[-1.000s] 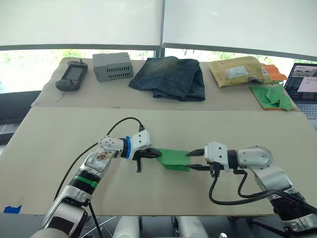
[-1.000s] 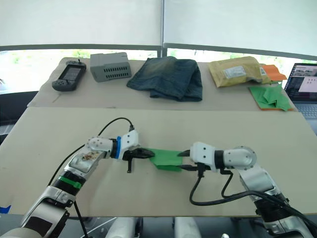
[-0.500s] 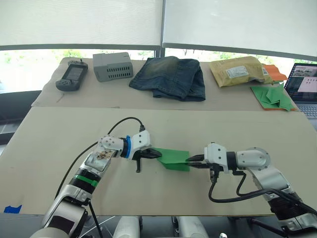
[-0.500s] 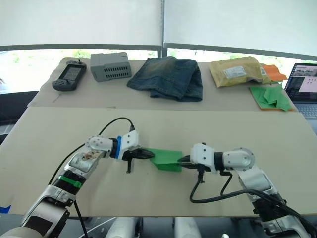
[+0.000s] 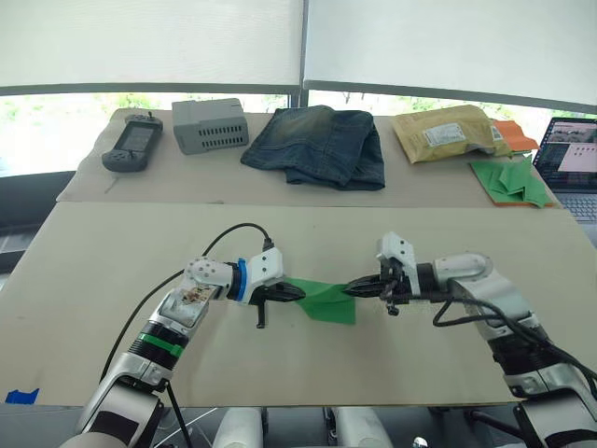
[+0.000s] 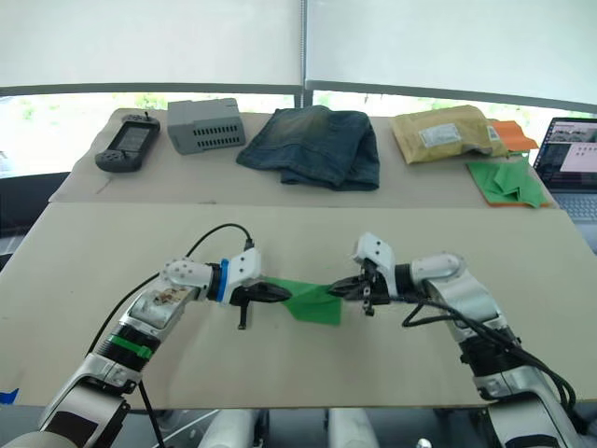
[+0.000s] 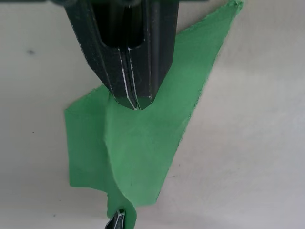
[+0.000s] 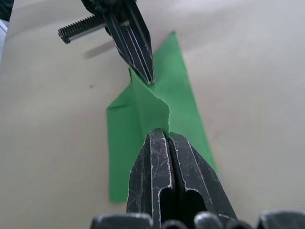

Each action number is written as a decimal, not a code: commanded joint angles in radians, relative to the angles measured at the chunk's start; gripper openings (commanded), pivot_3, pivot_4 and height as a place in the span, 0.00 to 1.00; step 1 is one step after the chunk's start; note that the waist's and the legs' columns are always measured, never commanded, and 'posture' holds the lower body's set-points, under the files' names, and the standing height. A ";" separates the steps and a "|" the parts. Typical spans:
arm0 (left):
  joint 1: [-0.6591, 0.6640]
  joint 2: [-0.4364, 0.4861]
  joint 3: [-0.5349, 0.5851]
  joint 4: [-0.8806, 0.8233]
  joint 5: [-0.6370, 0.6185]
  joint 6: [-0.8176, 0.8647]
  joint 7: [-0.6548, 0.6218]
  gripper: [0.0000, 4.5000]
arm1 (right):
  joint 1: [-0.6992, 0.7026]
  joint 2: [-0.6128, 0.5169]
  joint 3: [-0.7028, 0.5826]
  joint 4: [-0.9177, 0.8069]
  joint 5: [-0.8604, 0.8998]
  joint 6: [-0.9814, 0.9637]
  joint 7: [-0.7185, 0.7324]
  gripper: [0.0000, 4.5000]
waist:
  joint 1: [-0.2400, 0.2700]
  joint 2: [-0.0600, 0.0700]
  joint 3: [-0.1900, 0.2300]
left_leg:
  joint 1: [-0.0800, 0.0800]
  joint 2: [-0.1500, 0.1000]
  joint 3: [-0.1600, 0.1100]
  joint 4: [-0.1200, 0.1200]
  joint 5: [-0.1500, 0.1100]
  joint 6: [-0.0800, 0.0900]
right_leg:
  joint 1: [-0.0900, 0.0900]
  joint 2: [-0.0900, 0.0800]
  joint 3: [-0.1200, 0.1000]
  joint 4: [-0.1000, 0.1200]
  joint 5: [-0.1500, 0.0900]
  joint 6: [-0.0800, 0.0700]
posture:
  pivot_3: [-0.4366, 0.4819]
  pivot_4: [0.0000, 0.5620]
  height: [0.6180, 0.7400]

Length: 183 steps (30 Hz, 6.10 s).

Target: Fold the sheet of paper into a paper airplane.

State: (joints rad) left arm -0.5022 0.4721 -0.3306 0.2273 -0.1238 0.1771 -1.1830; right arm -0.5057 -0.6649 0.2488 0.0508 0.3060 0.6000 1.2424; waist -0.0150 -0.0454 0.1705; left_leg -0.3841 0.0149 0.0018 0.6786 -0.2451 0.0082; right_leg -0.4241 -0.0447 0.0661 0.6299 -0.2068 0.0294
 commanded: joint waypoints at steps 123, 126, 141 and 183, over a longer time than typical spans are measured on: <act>0.034 0.092 0.198 -0.240 -0.184 0.228 -0.003 0.00 | 0.367 0.056 -0.289 -0.423 0.201 0.022 -0.473 0.00 | -0.002 0.008 -0.003 | -0.005 0.000 -0.001 -0.001 -0.001 0.001 | -0.002 0.001 0.002 -0.004 -0.001 0.004 | 0.48 0.27 0.91; 0.063 0.137 0.221 -0.273 -0.195 0.242 0.002 0.00 | 0.359 0.027 -0.293 -0.413 0.230 0.063 -0.446 0.00 | -0.002 0.008 -0.003 | -0.005 0.000 -0.001 0.000 -0.001 0.001 | -0.002 0.001 0.002 -0.004 -0.001 0.004 | 0.48 0.27 0.91; 0.161 0.192 0.238 -0.352 -0.210 0.271 0.048 0.00 | 0.302 0.043 -0.285 -0.296 0.346 0.187 -0.373 0.49 | 0.000 0.008 -0.002 | -0.005 0.000 -0.001 0.000 -0.001 0.001 | -0.002 0.001 0.002 -0.004 -0.001 0.004 | 0.48 0.27 0.91; 0.161 0.219 0.277 -0.240 -0.206 0.217 0.041 0.00 | 0.021 -0.055 -0.038 0.295 -1.072 -1.785 -1.003 0.01 | -0.007 0.009 -0.001 | -0.005 -0.001 0.001 -0.001 -0.001 0.001 | -0.005 0.000 0.003 -0.001 0.003 -0.005 | 0.48 0.27 0.91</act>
State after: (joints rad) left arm -0.3390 0.6829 -0.0733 0.0088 -0.3194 0.4114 -1.1449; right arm -0.4776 -0.7083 0.2262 0.3569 -0.7238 -1.1352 0.3225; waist -0.0216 -0.0361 0.1694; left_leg -0.3893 0.0137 0.0031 0.6775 -0.2458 0.0092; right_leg -0.4296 -0.0446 0.0694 0.6288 -0.2041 0.0247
